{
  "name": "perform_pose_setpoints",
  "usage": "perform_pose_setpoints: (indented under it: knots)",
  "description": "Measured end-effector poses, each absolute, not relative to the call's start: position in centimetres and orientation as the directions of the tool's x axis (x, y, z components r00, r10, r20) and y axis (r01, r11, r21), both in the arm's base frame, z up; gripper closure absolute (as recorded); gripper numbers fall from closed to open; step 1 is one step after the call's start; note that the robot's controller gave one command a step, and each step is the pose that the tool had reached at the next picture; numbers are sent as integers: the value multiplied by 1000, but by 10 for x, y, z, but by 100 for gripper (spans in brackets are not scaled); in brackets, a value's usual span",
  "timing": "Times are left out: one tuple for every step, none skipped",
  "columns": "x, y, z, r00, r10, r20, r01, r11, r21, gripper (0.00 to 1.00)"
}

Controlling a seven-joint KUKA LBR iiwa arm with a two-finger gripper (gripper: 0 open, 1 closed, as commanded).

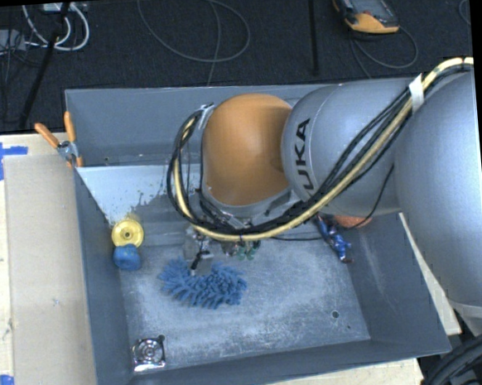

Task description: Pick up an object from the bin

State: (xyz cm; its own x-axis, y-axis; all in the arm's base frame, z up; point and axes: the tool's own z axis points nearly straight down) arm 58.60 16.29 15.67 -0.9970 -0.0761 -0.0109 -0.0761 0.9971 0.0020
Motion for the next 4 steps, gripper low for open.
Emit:
perform_pose_setpoints:
  knots:
    - [567, 161, 173, -995, -95, 13, -95, 996, -2, 100]
    - [588, 167, 168, -992, -125, -18, -125, 992, 2, 100]
    - [566, 155, 147, -992, -128, 16, -128, 992, -2, 100]
    - [568, 157, 251, -997, -83, -2, -83, 997, 1, 100]
